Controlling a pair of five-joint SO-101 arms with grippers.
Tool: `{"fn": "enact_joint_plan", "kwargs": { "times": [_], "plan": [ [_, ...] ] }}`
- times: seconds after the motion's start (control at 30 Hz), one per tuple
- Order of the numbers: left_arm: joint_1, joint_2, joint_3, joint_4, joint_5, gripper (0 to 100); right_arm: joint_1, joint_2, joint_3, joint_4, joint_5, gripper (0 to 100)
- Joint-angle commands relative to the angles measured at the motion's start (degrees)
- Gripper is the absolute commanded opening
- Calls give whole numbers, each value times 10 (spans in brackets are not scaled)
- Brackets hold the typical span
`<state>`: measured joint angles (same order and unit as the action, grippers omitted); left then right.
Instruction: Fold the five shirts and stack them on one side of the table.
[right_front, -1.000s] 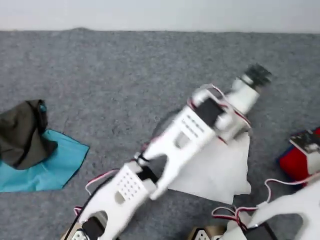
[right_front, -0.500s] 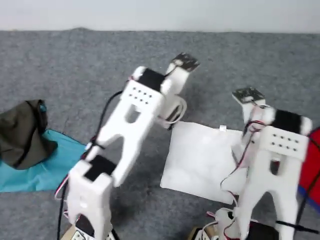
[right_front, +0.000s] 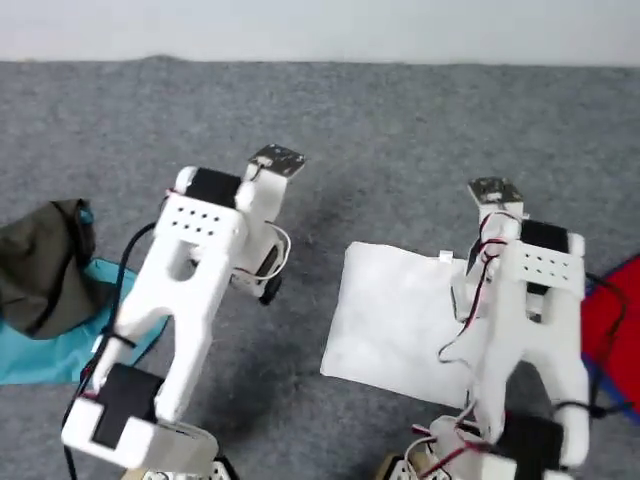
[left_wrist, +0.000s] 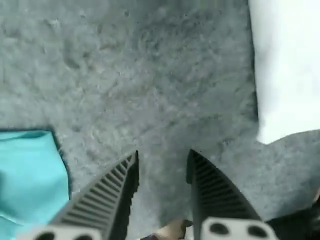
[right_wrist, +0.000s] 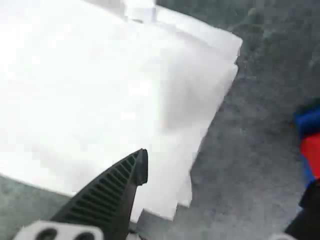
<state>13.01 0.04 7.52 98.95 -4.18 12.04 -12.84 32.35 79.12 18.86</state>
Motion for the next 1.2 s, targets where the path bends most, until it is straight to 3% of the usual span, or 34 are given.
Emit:
{"fn": "enact_joint_plan", "kwargs": {
  "times": [0.0, 0.17, 0.37, 0.47, 0.6, 0.63, 0.7, 0.8, 1.17],
  "plan": [
    [-8, -59, 24, 18, -5, 152, 8, 45, 11, -42, -18, 451],
    [-6, -70, 34, 18, -4, 152, 5, 134, 6, -56, -78, 450],
    [-8, -74, 34, 18, -4, 152, 1, 219, -17, -70, -91, 437],
    [-8, -74, 34, 18, -4, 152, 1, 247, -46, -59, -89, 306],
    [-5, -74, 34, 18, -4, 151, 2, 271, -98, -30, -92, 16],
    [-5, -74, 34, 18, -4, 151, 3, 274, -108, -26, -92, 2],
    [-5, -74, 34, 18, -4, 151, 5, 277, -124, -13, -92, 57],
    [-8, -74, 35, 18, -4, 151, 4, 276, -144, 1, -92, 9],
    [-8, -75, 100, 18, -4, 151, 6, 273, -318, 120, -87, 9]
  ]
}}
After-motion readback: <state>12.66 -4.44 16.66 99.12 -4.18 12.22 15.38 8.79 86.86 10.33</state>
